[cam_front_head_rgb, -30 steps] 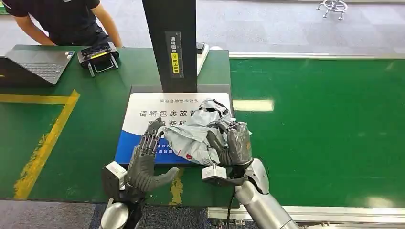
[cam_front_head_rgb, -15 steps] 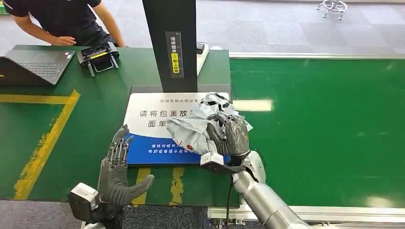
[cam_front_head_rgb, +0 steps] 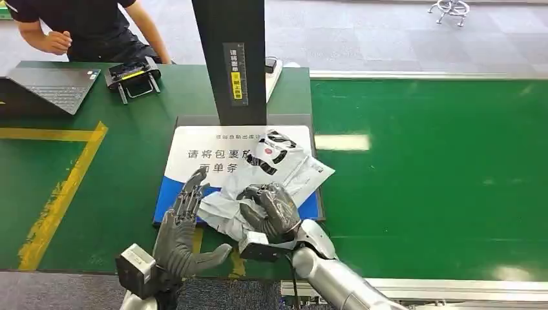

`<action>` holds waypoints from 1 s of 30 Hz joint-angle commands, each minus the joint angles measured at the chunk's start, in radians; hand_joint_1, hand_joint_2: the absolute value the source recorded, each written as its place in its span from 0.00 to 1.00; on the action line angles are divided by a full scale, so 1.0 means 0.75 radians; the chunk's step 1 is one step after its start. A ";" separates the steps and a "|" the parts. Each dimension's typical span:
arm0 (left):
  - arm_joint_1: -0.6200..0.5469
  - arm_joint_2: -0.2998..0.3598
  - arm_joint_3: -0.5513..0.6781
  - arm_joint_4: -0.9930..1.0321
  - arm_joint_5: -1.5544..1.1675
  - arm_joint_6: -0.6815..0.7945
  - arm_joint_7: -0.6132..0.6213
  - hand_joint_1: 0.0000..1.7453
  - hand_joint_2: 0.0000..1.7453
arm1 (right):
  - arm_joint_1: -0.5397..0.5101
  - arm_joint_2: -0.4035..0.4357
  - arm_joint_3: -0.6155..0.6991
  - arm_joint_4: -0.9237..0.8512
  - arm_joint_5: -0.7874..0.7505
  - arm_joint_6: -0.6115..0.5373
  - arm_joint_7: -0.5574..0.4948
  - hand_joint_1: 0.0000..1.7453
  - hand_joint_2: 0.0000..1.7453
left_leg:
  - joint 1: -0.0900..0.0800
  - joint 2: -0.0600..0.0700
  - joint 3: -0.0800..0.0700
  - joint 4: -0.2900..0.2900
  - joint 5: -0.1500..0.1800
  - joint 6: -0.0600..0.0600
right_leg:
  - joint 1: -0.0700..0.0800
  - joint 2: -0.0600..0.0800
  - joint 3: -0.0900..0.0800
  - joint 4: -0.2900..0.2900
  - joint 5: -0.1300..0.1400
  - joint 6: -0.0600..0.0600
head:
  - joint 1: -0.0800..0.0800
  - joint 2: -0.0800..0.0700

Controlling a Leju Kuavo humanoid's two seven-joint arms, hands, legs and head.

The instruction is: Moved the parcel from conveyor to table for the left to box.

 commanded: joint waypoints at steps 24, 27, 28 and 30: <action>-0.111 -0.096 0.037 0.284 -0.029 -0.071 0.004 0.00 1.00 | 0.088 0.059 -0.621 -0.422 0.110 -0.260 0.001 0.00 1.00 | 0.000 -0.003 -0.001 0.001 0.001 0.000 | 0.000 -0.003 -0.001 0.000 0.000 -0.002 | -0.001 0.000; -0.109 -0.097 0.043 0.287 -0.029 -0.071 0.004 0.00 1.00 | 0.031 -0.010 -0.567 -0.367 -0.087 -0.254 0.001 0.00 1.00 | -0.001 -0.003 0.000 0.000 0.001 0.001 | 0.000 -0.004 0.002 -0.001 0.001 -0.002 | 0.001 0.000; -0.109 -0.097 0.043 0.287 -0.029 -0.071 0.004 0.00 1.00 | 0.031 -0.010 -0.567 -0.367 -0.087 -0.254 0.001 0.00 1.00 | -0.001 -0.003 0.001 0.000 0.002 0.001 | 0.000 -0.004 0.003 -0.002 0.001 -0.003 | 0.000 0.000; -0.109 -0.097 0.043 0.287 -0.029 -0.071 0.004 0.00 1.00 | 0.031 -0.010 -0.567 -0.367 -0.087 -0.254 0.001 0.00 1.00 | -0.001 -0.001 0.001 0.000 0.002 0.001 | -0.001 -0.002 0.002 -0.001 0.002 -0.002 | 0.000 0.000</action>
